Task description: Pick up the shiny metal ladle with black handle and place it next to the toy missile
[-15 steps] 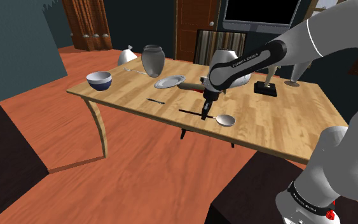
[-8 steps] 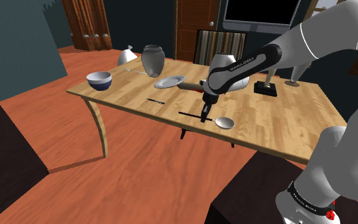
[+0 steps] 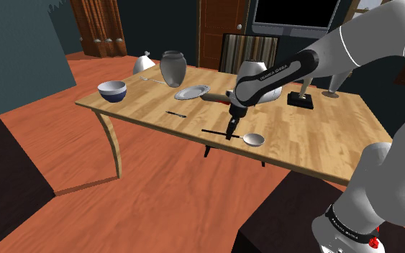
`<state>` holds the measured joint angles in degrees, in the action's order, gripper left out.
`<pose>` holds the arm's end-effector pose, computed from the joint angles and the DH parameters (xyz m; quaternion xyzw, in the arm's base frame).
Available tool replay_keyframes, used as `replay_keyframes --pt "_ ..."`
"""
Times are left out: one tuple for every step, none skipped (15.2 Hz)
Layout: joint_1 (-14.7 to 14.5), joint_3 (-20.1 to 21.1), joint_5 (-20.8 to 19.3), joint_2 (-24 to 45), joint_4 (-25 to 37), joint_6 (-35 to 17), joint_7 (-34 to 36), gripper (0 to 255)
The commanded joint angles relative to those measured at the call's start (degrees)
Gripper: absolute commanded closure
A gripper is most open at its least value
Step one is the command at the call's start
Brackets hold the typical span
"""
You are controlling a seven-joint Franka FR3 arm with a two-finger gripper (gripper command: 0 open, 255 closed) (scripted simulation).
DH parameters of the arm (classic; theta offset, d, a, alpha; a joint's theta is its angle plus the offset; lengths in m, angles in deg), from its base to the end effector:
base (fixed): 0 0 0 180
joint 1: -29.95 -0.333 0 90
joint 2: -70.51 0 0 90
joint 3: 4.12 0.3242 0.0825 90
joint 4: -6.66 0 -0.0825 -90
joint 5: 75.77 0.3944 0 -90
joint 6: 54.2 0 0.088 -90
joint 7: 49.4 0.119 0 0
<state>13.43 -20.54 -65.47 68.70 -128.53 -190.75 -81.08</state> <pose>0.5102 0.0042 0.3343 -0.9747 -0.2114 -0.0441 0.0581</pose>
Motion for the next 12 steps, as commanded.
replay_keyframes --pt "0.16 -0.09 -0.89 -1.41 0.56 1.87 0.61 0" --pt "0.32 -0.16 -1.69 -2.75 1.2 3.75 1.16 0" --pt "0.47 -0.21 -2.41 -4.0 1.93 5.66 1.65 0" --pt "0.61 -0.22 -2.92 -4.93 2.56 7.16 2.0 0" --pt "0.62 -0.21 -2.92 -4.93 2.56 7.16 2.0 0" --pt "0.63 -0.2 -2.92 -4.93 2.56 7.16 2.0 0" --pt "0.63 -0.2 -2.92 -4.93 2.56 7.16 2.0 0" --pt "0.63 -0.2 -2.92 -4.93 2.56 7.16 2.0 0" --pt "0.63 -0.2 -2.92 -4.93 2.56 7.16 2.0 0" --pt "0.63 -0.2 -2.92 -4.93 2.56 7.16 2.0 0" --pt "0.63 -0.2 -2.92 -4.93 2.56 7.16 2.0 0" --pt "0.63 -0.2 -2.92 -4.93 2.56 7.16 2.0 0"
